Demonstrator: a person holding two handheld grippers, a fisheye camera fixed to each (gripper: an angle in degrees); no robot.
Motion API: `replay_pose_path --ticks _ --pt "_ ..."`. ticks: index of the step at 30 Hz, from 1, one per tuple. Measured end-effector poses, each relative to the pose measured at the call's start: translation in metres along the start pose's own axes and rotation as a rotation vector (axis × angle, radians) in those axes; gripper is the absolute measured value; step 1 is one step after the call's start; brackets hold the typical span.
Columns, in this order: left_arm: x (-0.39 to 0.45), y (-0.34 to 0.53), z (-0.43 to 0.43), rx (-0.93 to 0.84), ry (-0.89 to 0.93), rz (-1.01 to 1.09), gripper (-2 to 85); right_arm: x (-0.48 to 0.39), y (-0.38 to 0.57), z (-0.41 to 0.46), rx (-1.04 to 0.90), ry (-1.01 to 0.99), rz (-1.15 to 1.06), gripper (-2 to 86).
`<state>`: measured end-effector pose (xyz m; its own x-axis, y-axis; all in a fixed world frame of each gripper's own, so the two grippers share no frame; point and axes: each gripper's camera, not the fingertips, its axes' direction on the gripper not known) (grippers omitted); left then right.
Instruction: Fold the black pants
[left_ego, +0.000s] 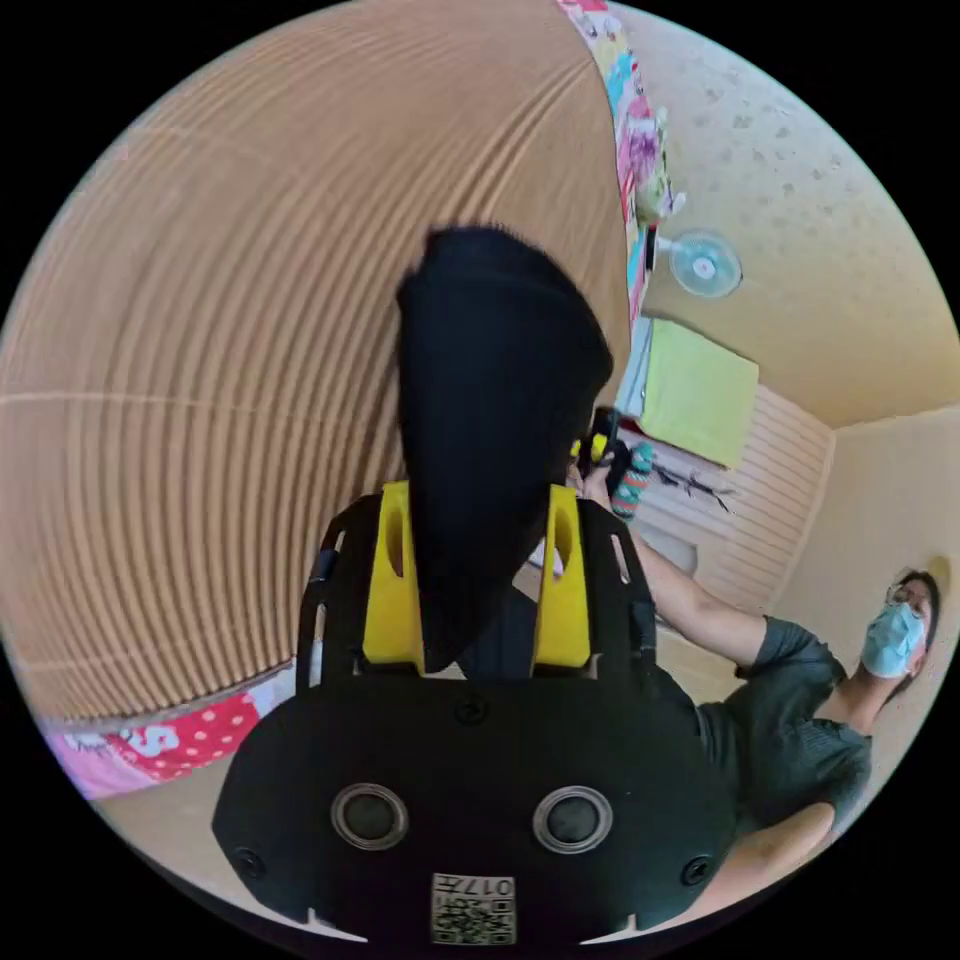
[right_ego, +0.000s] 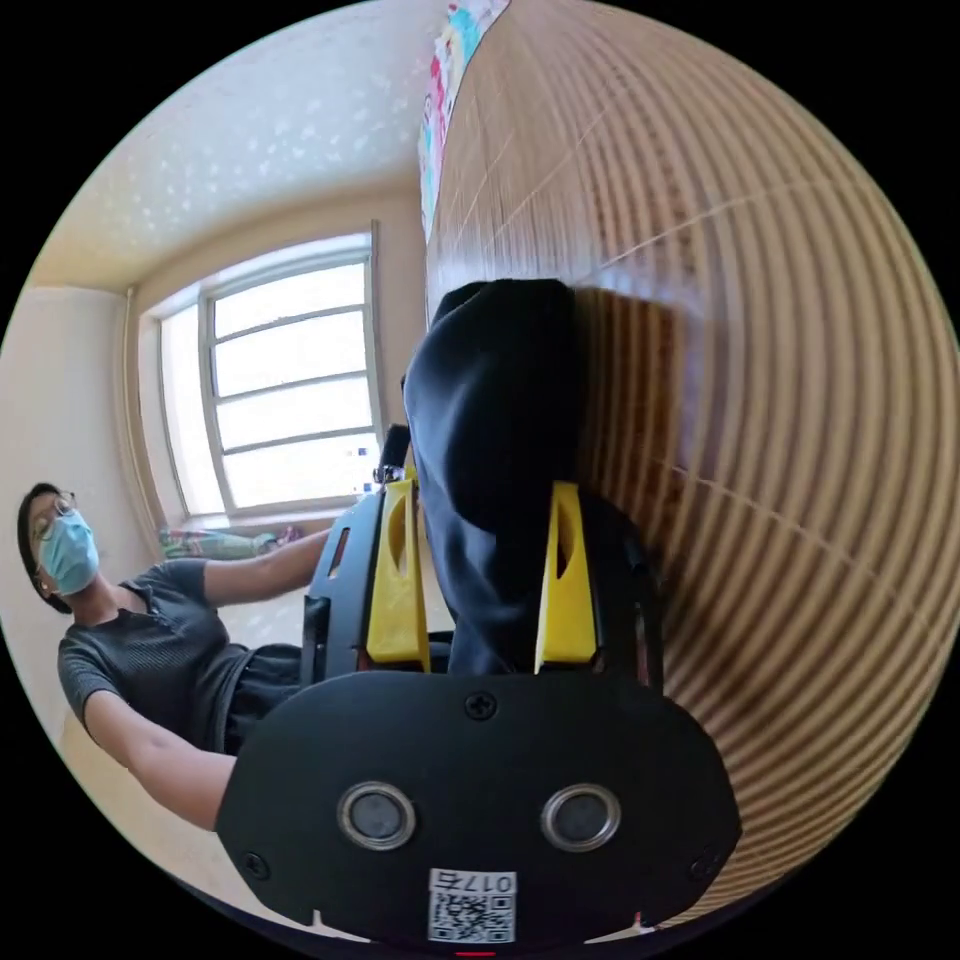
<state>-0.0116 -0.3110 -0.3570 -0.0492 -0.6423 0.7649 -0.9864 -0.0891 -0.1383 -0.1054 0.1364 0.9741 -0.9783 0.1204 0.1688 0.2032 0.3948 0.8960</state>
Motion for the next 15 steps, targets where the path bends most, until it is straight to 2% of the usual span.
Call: replay_pose_path --ticks 1,4,8,10,15 --pt "-0.004 -0.006 0.017 -0.087 0.001 -0.01 17.6 -0.01 -0.004 0.011 -0.024 0.024 0.0 17.6" --pt "-0.008 -0.005 0.022 -0.185 -0.025 -0.002 15.3 -0.02 -0.004 0.024 -0.008 -0.009 0.108 14.7" --pt "-0.01 0.026 0.003 -0.229 0.017 0.044 13.1 -0.013 0.023 0.046 -0.128 -0.274 0.265 11.3" --pt "-0.004 0.043 -0.005 -0.26 0.01 0.068 12.6 -0.028 0.041 0.052 -0.171 -0.308 0.24 10.6" --pt "0.036 0.069 -0.008 -0.341 0.041 0.171 11.6 -0.058 0.116 0.046 -0.069 -0.481 0.245 9.7"
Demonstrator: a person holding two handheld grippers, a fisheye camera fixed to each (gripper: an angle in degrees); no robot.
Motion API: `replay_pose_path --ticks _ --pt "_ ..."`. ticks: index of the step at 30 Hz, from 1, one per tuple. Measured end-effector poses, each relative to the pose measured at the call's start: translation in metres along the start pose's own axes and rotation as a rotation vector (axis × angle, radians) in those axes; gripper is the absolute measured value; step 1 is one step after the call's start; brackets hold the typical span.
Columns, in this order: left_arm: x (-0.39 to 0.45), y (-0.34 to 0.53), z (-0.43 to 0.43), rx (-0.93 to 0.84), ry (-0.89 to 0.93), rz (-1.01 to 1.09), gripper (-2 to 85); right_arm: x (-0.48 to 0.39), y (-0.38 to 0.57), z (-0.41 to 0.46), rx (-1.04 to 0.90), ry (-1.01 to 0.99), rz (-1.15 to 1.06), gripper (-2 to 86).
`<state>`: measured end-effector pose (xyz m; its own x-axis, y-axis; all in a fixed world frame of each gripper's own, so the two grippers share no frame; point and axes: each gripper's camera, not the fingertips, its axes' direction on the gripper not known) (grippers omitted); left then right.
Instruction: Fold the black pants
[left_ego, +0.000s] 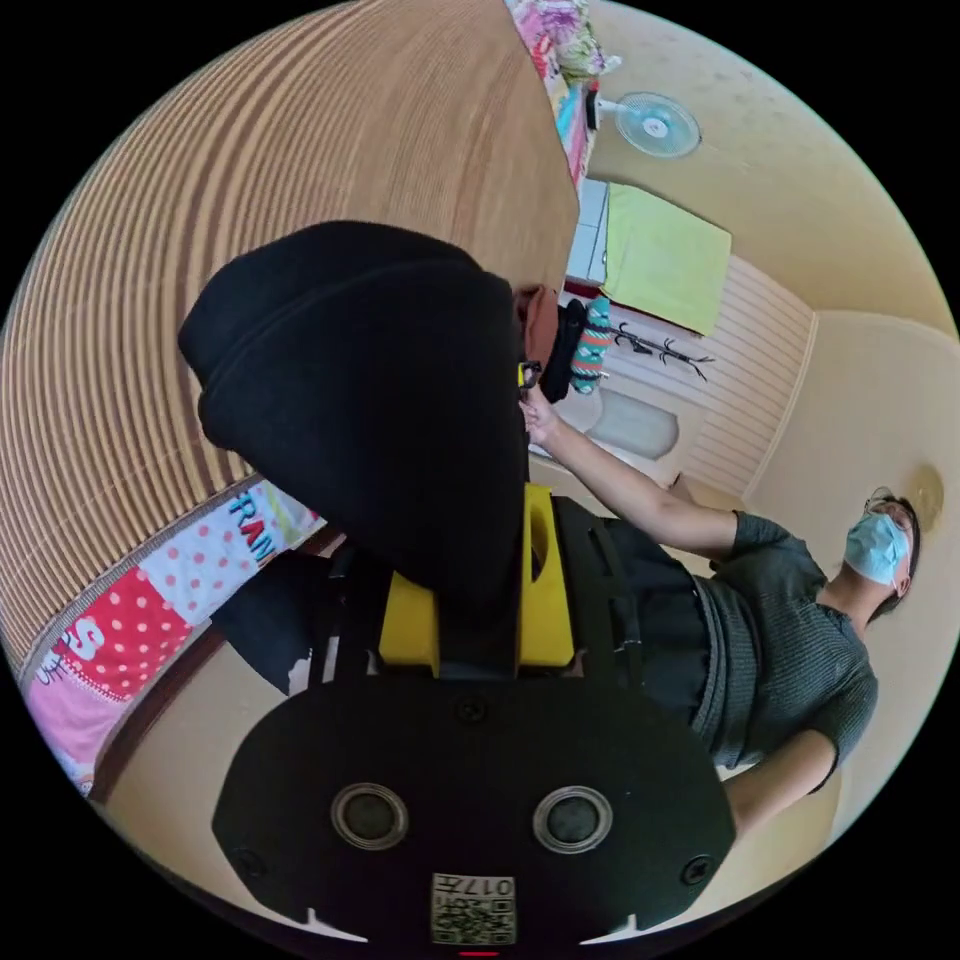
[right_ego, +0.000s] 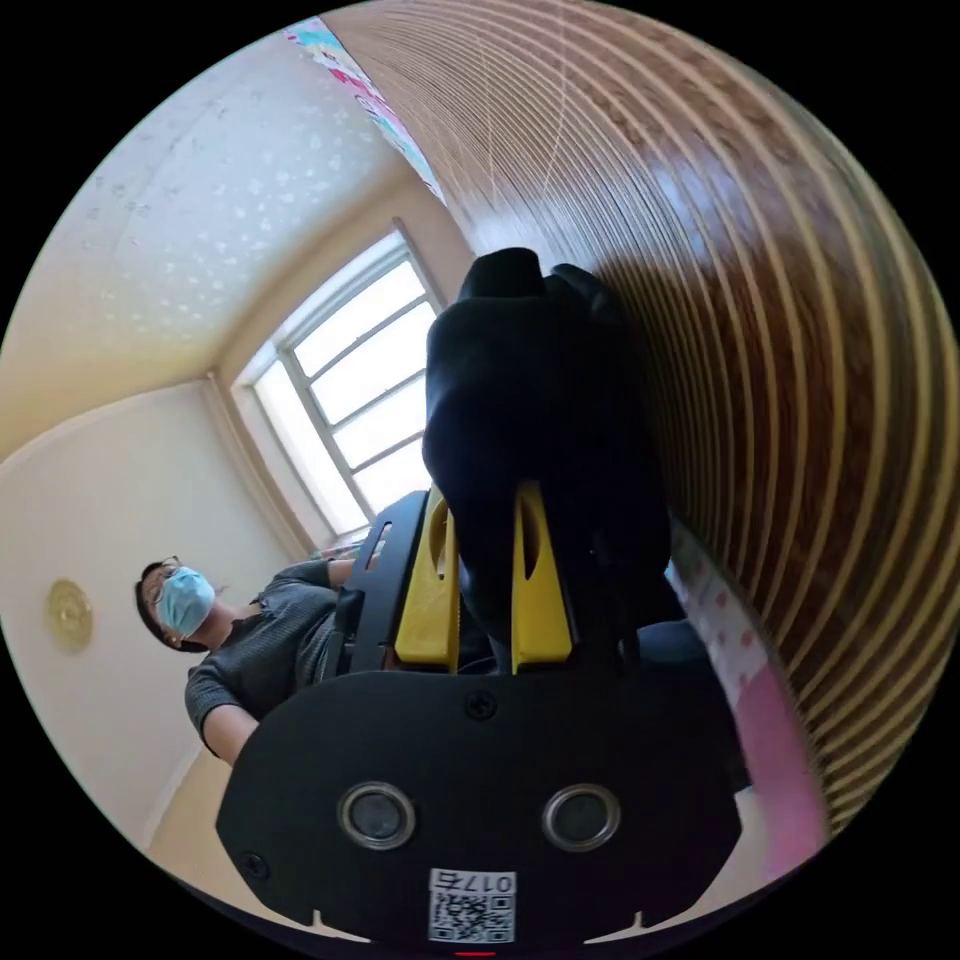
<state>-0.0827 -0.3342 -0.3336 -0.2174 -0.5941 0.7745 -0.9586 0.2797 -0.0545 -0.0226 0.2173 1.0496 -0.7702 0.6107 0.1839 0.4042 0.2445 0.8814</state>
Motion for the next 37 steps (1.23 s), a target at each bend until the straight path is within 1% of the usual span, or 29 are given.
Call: replay_pose_path --ticks 3,5,6,8,10,11,12,14,15,17,19,20,21,23,24,25,26,27,28,29,30,32,33,35,36,37 --pt "0.047 -0.021 0.019 -0.069 -0.046 0.105 11.5 -0.019 0.058 -0.016 0.147 -0.123 -0.084 9.3" --pt "0.095 -0.053 0.046 -0.15 -0.086 0.199 11.4 -0.042 0.107 -0.037 0.278 -0.206 -0.183 9.3" --pt "0.108 -0.063 0.054 -0.175 -0.097 0.225 11.4 -0.049 0.12 -0.043 0.31 -0.221 -0.21 9.2" --pt "0.167 -0.103 0.095 -0.286 -0.148 0.332 11.3 -0.079 0.172 -0.068 0.436 -0.249 -0.311 9.1" --pt "0.211 -0.136 0.133 -0.389 -0.182 0.38 11.2 -0.109 0.216 -0.087 0.542 -0.237 -0.389 9.0" --pt "0.244 -0.158 0.16 -0.452 -0.205 0.44 11.1 -0.132 0.246 -0.098 0.612 -0.222 -0.445 9.0" --pt "0.261 -0.168 0.174 -0.479 -0.213 0.475 11.1 -0.143 0.261 -0.104 0.644 -0.216 -0.47 8.9" --pt "0.329 -0.208 0.228 -0.565 -0.22 0.579 11.1 -0.186 0.316 -0.124 0.775 -0.202 -0.565 8.9" --pt "0.346 -0.219 0.242 -0.579 -0.22 0.594 11.2 -0.197 0.329 -0.13 0.809 -0.202 -0.586 8.9" --pt "0.41 -0.26 0.298 -0.612 -0.242 0.641 11.9 -0.234 0.374 -0.151 0.944 -0.198 -0.66 9.0" --pt "0.448 -0.292 0.342 -0.635 -0.312 0.668 12.5 -0.251 0.399 -0.171 1.043 -0.171 -0.632 9.5" --pt "0.462 -0.314 0.369 -0.63 -0.387 0.649 12.9 -0.255 0.412 -0.186 1.125 -0.117 -0.542 9.8" --pt "0.464 -0.327 0.381 -0.615 -0.43 0.622 13.2 -0.255 0.419 -0.195 1.173 -0.077 -0.482 10.0" --pt "0.447 -0.368 0.406 -0.498 -0.595 0.452 13.5 -0.233 0.444 -0.224 1.34 0.073 -0.196 9.8" --pt "0.436 -0.376 0.407 -0.475 -0.627 0.401 13.3 -0.223 0.45 -0.229 1.363 0.102 -0.129 9.2" --pt "0.407 -0.383 0.405 -0.441 -0.668 0.288 12.8 -0.196 0.461 -0.237 1.372 0.127 -0.012 7.9" --pt "0.372 -0.382 0.398 -0.427 -0.683 0.16 12.6 -0.161 0.472 -0.236 1.354 0.098 0.092 5.4" --pt "0.352 -0.377 0.393 -0.43 -0.688 0.088 12.5 -0.143 0.477 -0.232 1.34 0.066 0.141 4.2" --pt "0.31 -0.361 0.379 -0.44 -0.685 -0.042 12.3 -0.105 0.486 -0.216 1.309 -0.028 0.238 3.0" --pt "0.271 -0.335 0.36 -0.437 -0.677 -0.16 11.9 -0.07 0.494 -0.193 1.271 -0.134 0.34 2.1" --pt "0.252 -0.319 0.348 -0.429 -0.674 -0.218 11.6 -0.055 0.498 -0.18 1.255 -0.18 0.382 1.8" --pt "0.187 -0.235 0.292 -0.371 -0.658 -0.448 10.5 -0.018 0.51 -0.125 1.238 -0.296 0.472 1.0" --pt "0.174 -0.21 0.277 -0.351 -0.649 -0.506 10.5 -0.012 0.511 -0.112 1.233 -0.319 0.49 0.9" --pt "0.142 -0.097 0.219 -0.235 -0.585 -0.758 10.2 0.005 0.507 -0.069 1.169 -0.415 0.577 0.6" --pt "0.139 -0.066 0.205 -0.193 -0.565 -0.826 10.2 0.007 0.503 -0.062 1.146 -0.434 0.602 0.6" --pt "0.14 -0.007 0.183 -0.088 -0.518 -0.947 10.1 0.008 0.495 -0.054 1.103 -0.459 0.642 0.5"
